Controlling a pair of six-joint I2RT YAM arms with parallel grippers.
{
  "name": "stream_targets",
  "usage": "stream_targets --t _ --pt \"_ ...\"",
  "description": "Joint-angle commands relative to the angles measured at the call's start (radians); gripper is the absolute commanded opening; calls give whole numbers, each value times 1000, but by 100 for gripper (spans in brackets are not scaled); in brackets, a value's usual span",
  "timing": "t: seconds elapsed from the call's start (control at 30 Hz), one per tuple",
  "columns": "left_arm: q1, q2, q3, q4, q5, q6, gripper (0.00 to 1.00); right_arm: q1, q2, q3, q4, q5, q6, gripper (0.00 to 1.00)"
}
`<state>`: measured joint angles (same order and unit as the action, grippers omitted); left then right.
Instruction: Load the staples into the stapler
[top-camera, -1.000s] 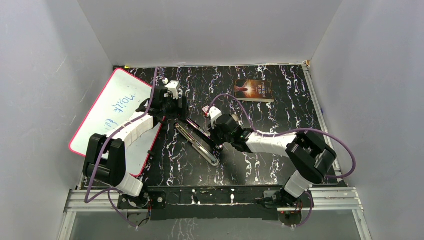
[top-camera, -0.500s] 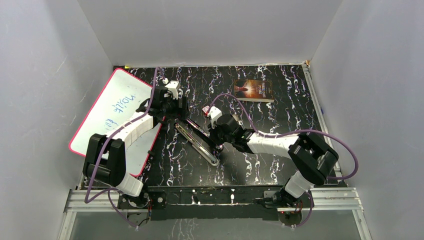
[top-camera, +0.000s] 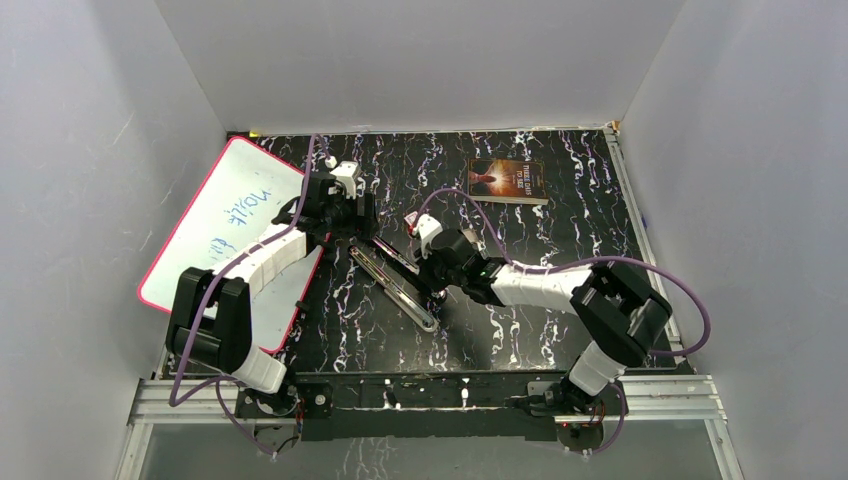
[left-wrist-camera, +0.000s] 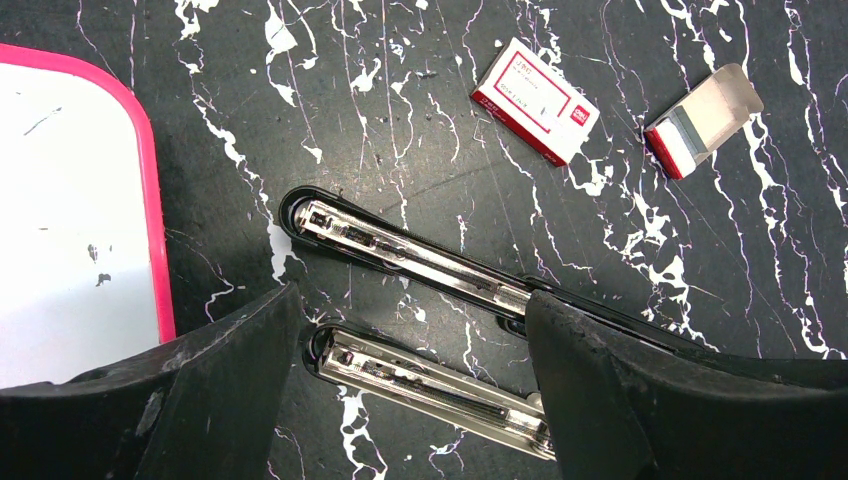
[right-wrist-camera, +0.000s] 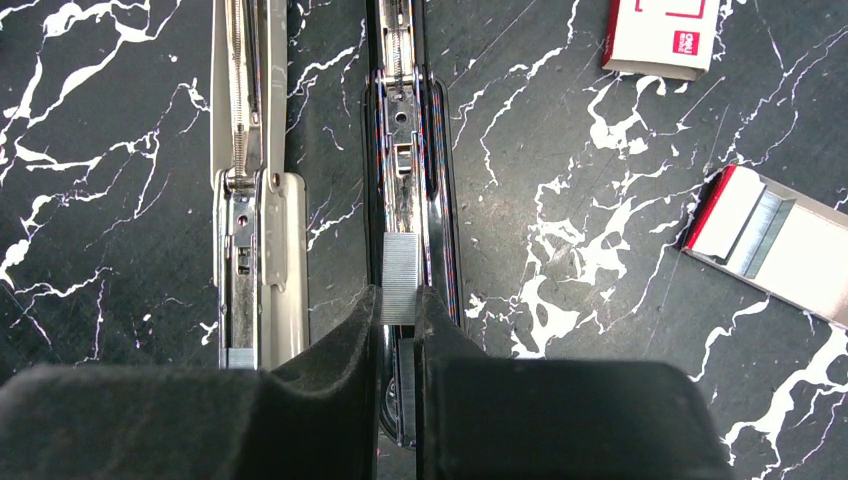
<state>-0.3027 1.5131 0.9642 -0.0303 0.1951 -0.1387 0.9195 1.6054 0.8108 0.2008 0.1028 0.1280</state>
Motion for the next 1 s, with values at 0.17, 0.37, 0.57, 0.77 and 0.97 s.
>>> stream_targets --t 0.17,0.37,0.57,0.77,0.97 --pt "5 -9 41 -5 15 6 81 5 20 47 -24 10 2 0" --pt "5 -9 41 -5 15 7 81 5 -14 31 -3 13 1 0" --pt "5 -11 41 -5 15 7 81 5 -58 5 42 7 -3 0" --pt "5 -12 41 -5 14 7 81 5 -57 0 49 10 -4 0" --pt "5 -11 39 -5 15 6 81 5 -37 11 27 20 -1 0"
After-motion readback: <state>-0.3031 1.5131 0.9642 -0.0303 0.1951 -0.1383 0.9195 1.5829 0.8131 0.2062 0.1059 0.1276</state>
